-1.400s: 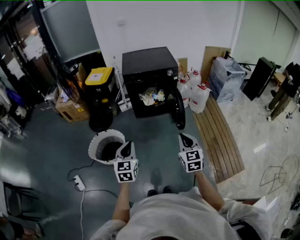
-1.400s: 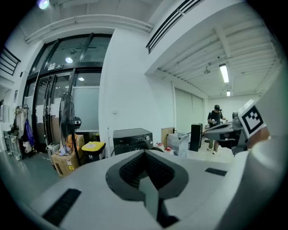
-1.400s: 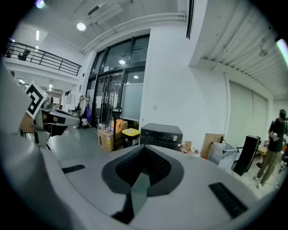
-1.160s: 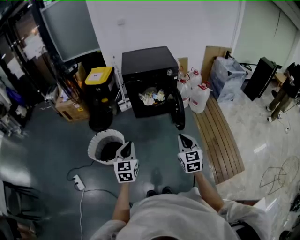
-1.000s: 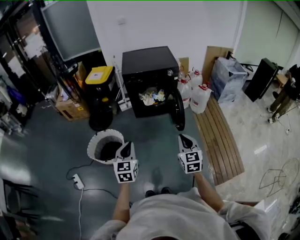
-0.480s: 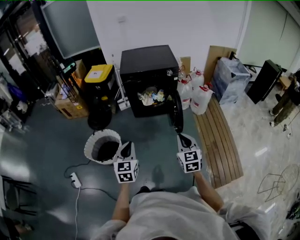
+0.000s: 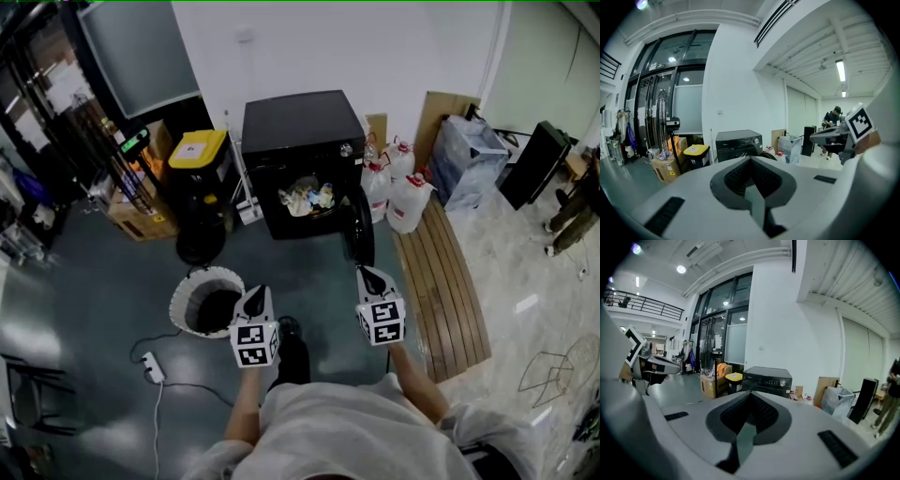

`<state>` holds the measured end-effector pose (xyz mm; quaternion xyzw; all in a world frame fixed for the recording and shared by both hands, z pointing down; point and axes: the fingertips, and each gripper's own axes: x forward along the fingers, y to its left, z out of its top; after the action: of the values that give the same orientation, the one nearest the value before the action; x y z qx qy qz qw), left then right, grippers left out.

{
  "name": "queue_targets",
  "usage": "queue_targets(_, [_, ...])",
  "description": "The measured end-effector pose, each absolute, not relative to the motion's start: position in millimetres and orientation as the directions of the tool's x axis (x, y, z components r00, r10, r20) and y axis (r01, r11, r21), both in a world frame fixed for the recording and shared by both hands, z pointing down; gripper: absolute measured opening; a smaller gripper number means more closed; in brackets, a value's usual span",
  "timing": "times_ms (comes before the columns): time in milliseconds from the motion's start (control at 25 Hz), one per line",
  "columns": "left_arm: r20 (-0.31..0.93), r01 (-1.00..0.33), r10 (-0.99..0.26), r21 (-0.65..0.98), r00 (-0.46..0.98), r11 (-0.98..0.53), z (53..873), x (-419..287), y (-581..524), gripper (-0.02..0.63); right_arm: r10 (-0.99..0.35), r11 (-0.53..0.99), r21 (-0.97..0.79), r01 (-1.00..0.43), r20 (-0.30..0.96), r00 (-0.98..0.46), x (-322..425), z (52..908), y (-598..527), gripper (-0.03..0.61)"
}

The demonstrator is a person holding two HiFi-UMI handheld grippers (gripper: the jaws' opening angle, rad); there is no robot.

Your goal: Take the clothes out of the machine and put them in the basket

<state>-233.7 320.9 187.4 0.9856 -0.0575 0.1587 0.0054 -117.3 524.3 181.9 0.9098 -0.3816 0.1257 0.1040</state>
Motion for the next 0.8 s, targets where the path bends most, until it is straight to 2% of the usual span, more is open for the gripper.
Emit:
queue_targets(280, [0.325, -0.070, -0.059, 0.024, 0.944, -0.997, 209, -160, 270, 0.017, -0.650, -0.690, 0.121, -0.713, 0.328, 0.685, -58, 197, 466, 0.021])
queue_targets(800, [0.324, 0.018, 0.029, 0.039, 0.946, -0.999, 194, 36, 122, 0.017, -0.555, -0.762, 0.158, -0.628, 0.339, 0.759, 118, 181, 331, 0.021])
